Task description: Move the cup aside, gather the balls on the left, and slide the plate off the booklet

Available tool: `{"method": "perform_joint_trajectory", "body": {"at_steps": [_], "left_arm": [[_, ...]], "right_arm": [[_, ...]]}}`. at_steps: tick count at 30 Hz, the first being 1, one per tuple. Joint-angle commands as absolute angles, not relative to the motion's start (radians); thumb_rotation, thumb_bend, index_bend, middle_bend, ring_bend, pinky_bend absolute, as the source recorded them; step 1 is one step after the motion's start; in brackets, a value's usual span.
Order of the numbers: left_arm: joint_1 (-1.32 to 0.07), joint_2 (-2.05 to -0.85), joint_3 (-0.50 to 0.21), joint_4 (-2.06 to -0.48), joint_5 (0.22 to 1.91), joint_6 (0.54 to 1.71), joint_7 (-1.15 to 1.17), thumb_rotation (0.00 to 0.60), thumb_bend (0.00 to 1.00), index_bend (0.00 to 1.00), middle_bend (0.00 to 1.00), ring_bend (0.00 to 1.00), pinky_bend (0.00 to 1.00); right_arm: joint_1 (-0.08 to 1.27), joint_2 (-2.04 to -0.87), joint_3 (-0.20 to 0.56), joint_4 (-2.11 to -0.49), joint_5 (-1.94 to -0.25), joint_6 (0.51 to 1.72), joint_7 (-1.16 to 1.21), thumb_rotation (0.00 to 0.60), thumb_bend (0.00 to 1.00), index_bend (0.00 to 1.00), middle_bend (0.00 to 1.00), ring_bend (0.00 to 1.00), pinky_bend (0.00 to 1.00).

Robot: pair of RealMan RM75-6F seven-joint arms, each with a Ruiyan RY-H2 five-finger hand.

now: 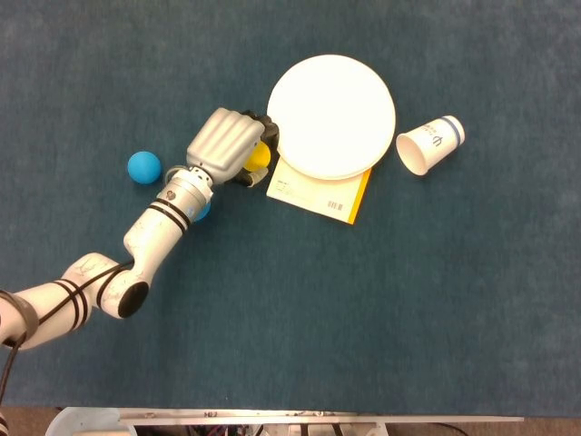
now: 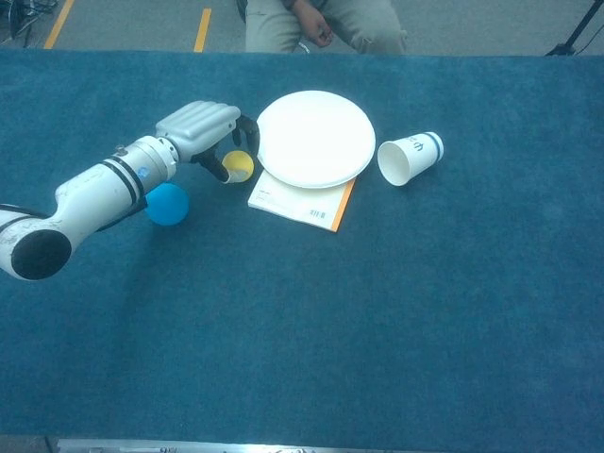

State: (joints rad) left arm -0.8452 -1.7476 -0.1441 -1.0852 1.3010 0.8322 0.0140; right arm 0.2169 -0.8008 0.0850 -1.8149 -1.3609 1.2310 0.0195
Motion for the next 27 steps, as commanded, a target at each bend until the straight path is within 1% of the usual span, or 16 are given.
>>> {"method": "perform_joint_trajectory", "body": {"at_steps": [1,11,18,25,27], "left_arm": [[-0.842,-1.726,-0.139,-1.098,1.304,0.828,0.019,0.6,0.28,0.46,0.39,0.37,0.61],[-0.824,-1.68,-0.126,-1.111,1.288,0.817,0.054,0.6,0.28,0.46,0.39,0.37,0.61],[-0.818,-1.605,-0.128,-1.132,1.263,0.809,0.123,0.6,0.28,0.47,0.39,0.37,0.61],[-0.805,-1.532,-0.152,-1.195,1.219,0.829,0.173,0.6,0.28,0.47,0.39,0.36,0.61],[-0.801,-1.516,-0.166,-1.236,1.196,0.835,0.181,0.6,0.28,0.45,0.38,0.35,0.58]], "right_arm": [[0.216,-0.801,0.085,-1.815,-1.362,1.232,0.021,0.6,0.17,0.28,0.39,0.36,0.59],[0.213,-0.802,0.084,-1.814,-1.367,1.238,0.026,0.6,0.17,0.28,0.39,0.36,0.59],[0.209,-0.801,0.084,-1.813,-1.373,1.244,0.034,0.6,0.17,0.28,0.39,0.36,0.59],[0.206,-0.799,0.083,-1.818,-1.383,1.251,0.036,0.6,0.17,0.28,0.39,0.36,0.59],[0.205,-0.799,0.083,-1.82,-1.385,1.254,0.035,0.6,0.17,0.28,0.39,0.36,0.59]]}}
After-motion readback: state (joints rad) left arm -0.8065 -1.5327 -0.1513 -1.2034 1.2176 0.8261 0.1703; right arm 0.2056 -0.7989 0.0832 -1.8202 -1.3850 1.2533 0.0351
